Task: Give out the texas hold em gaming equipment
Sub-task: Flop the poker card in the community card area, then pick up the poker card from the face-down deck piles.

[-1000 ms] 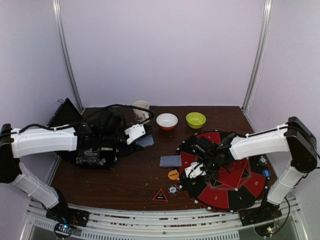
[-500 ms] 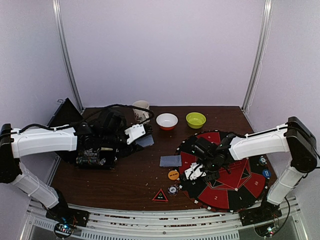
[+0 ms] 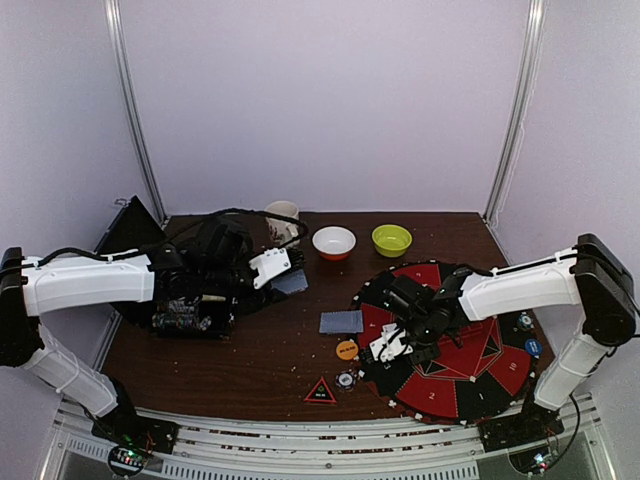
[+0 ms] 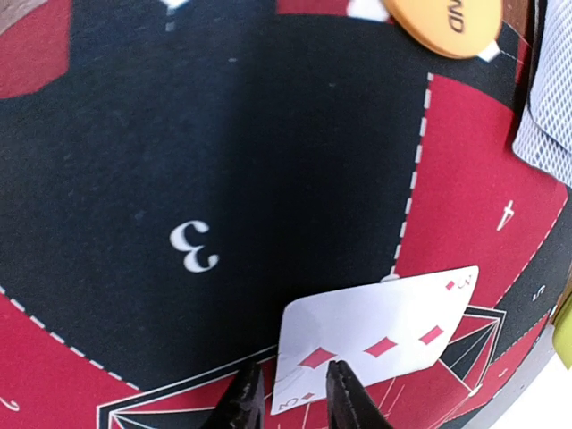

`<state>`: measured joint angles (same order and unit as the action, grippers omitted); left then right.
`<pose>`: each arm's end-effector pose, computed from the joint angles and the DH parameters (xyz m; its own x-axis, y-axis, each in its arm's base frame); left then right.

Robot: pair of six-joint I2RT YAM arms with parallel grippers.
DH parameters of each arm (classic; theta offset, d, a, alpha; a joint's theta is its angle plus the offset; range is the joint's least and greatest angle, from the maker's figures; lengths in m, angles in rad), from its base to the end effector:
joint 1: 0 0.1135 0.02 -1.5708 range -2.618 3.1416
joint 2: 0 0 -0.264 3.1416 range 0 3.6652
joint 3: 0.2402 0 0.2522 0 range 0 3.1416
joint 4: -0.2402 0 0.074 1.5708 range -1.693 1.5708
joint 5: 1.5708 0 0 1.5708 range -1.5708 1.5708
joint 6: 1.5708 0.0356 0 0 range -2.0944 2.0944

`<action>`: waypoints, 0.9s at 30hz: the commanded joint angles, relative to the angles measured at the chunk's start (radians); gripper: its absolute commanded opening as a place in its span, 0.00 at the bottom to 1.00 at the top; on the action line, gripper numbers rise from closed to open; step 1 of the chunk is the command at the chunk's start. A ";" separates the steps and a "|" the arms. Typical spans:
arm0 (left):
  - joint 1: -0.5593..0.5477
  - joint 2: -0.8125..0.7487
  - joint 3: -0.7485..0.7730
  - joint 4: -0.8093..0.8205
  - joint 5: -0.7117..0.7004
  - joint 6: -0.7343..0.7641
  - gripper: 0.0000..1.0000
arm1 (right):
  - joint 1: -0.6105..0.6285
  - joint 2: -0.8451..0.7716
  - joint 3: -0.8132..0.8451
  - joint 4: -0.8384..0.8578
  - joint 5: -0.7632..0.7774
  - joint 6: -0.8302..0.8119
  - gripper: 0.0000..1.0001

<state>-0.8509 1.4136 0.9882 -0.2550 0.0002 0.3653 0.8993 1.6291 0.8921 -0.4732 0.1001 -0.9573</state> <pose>0.2055 -0.2344 0.2589 -0.1188 0.6773 -0.7261 0.8505 0.4467 0.2776 0.1868 0.2293 0.1545 0.2838 -0.9505 -0.1267 -0.9118 -0.2266 -0.3423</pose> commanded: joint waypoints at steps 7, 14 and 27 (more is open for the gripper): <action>-0.002 0.002 0.008 0.037 0.000 -0.008 0.45 | -0.023 -0.177 0.187 0.068 -0.119 0.333 0.76; -0.002 -0.005 0.006 0.040 0.000 -0.003 0.45 | -0.224 -0.094 0.309 0.458 -0.717 1.097 0.99; -0.002 -0.008 0.005 0.040 0.000 -0.002 0.45 | -0.127 0.183 0.477 0.597 -0.780 1.301 0.92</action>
<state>-0.8509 1.4136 0.9882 -0.2554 -0.0002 0.3653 0.7563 1.7737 1.2968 0.0856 -0.6476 0.3023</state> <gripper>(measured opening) 0.450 0.927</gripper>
